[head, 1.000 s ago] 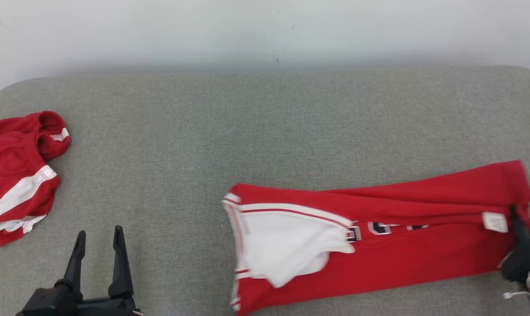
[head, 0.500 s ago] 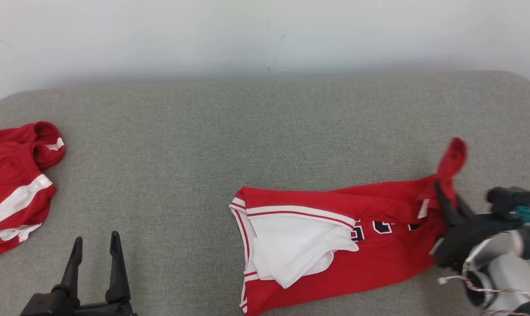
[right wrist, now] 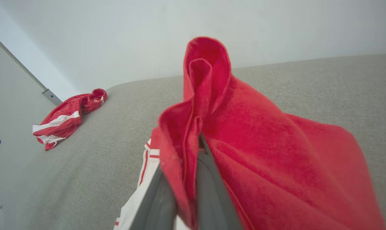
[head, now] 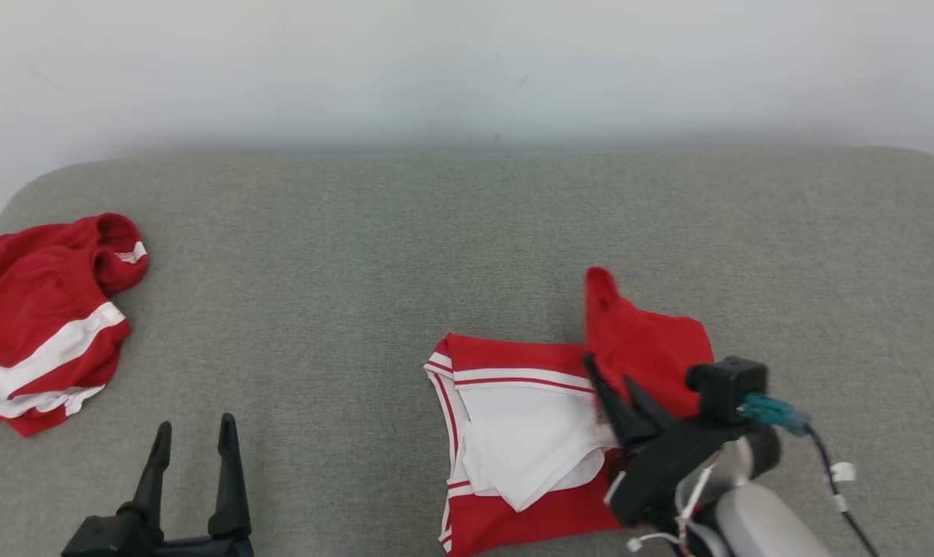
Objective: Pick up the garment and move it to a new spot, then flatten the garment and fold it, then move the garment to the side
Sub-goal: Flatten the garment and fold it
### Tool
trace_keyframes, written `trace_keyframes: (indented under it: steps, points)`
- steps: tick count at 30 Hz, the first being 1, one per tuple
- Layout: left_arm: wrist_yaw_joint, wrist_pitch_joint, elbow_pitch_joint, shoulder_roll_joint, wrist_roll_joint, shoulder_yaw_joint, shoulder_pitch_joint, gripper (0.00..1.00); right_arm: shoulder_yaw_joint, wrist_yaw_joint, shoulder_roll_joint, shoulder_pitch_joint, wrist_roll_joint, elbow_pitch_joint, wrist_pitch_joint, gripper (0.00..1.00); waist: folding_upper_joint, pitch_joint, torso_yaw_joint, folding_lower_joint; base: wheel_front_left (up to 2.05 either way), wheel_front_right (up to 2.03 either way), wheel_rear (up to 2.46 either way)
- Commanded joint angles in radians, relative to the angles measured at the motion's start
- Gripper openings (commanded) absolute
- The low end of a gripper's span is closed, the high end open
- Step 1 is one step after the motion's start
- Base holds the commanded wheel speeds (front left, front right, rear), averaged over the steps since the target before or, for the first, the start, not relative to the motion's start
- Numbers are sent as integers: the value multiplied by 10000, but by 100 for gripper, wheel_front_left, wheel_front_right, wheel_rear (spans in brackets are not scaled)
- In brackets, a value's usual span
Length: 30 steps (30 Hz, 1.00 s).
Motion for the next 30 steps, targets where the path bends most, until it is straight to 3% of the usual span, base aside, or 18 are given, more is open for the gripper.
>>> trace_keyframes:
  steps: [1, 10, 22, 24, 30]
  points:
    - [32, -34, 75, -9, -23, -1, 8, 100, 140, -25, 247, 60, -97, 38, 31, 0, 0, -19, 134, 0, 0, 0, 0]
    - [38, -34, 279, -11, -116, -311, -210, 100, 771, -25, 870, -113, -63, 955, 13, 0, 0, -6, 548, 0, 0, 0, 0]
    - [17, -34, 505, -10, -196, -443, -440, 100, 1801, -25, 1029, -756, 775, 2475, -1040, 0, 0, 154, 832, 0, 0, 0, 0]
    - [11, -34, 526, -12, -201, -455, -481, 100, 1985, -25, 1028, -899, 993, 2601, -1361, 100, 0, 166, 828, 0, 0, 0, 0]
    - [12, -34, 517, -12, -190, -313, -396, 100, 2158, -25, 1004, -1359, 777, 2808, -2272, 100, 0, 99, 671, 0, 0, 0, 0]
